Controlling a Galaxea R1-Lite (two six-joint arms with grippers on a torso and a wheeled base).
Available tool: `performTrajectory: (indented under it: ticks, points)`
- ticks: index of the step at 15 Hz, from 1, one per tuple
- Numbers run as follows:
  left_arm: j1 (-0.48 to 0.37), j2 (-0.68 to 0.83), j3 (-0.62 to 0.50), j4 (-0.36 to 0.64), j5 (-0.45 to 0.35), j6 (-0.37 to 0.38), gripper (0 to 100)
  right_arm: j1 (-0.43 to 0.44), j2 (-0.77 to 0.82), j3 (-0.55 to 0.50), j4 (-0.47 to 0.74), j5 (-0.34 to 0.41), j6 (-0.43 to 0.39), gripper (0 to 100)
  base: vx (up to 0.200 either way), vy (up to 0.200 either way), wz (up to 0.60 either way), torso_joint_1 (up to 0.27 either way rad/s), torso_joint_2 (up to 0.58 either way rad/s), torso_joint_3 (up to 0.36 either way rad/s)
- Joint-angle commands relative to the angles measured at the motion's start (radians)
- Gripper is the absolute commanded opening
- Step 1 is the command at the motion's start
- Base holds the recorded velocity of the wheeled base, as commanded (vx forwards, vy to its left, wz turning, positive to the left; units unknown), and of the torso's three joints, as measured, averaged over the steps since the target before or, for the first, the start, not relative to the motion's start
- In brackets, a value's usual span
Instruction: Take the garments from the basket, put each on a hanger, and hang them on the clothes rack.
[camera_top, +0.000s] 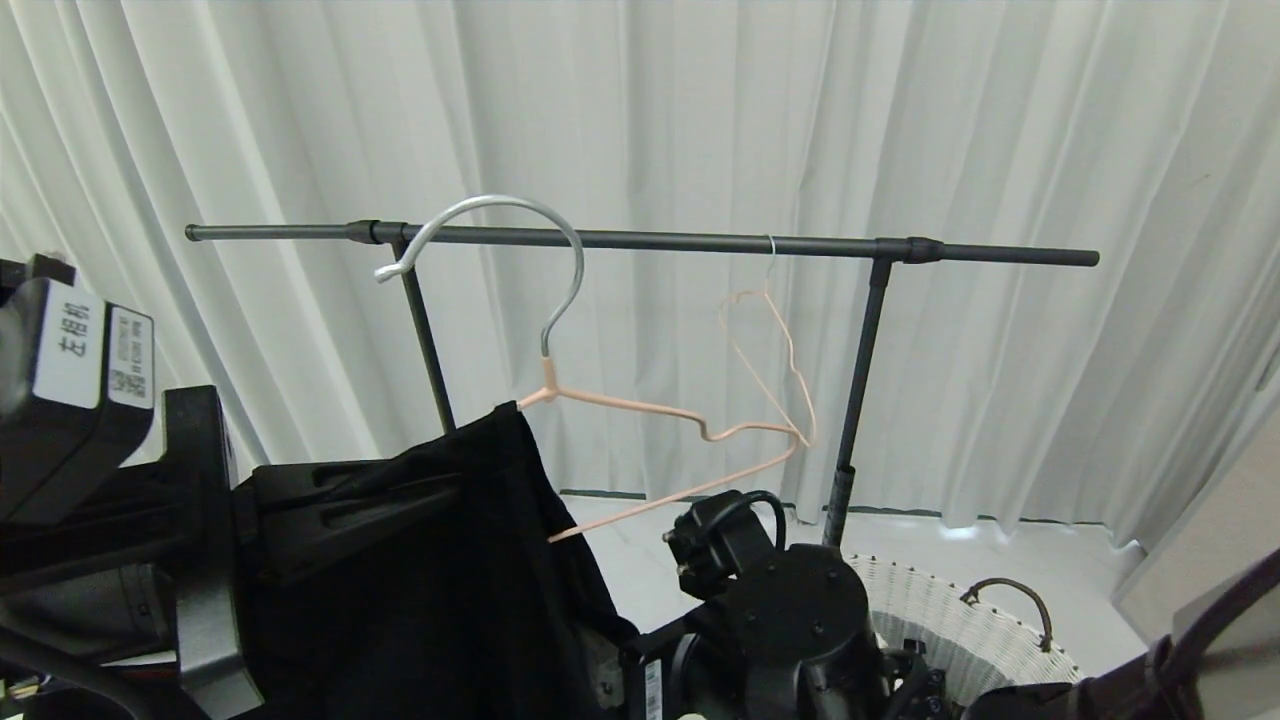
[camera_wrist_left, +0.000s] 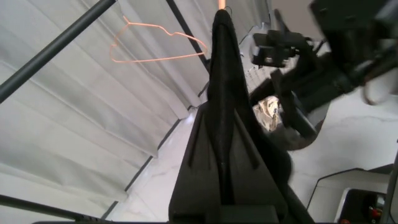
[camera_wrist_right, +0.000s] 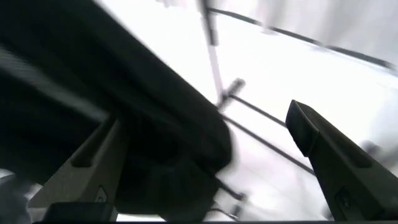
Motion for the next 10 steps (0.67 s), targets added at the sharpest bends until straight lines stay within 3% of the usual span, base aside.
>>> performTrajectory:
  ticks: [1, 7, 10]
  points:
    - [0.000, -0.005, 0.001, -0.001, 0.000, 0.000, 0, -0.043, 0.007, 0.034, 0.002, -0.017, -0.002, 100, 0.000, 0.000, 0.00, 0.000, 0.00, 0.000]
    - [0.005, -0.005, 0.002, -0.001, 0.004, 0.002, 0, -0.092, 0.006, 0.098, 0.002, -0.063, -0.009, 100, 0.000, 0.000, 0.00, 0.000, 0.00, 0.000]
    - [0.052, 0.003, 0.007, -0.001, 0.004, 0.002, 0, -0.143, -0.010, 0.129, 0.002, -0.089, -0.049, 100, 0.000, 0.000, 0.00, 0.000, 0.00, 0.000]
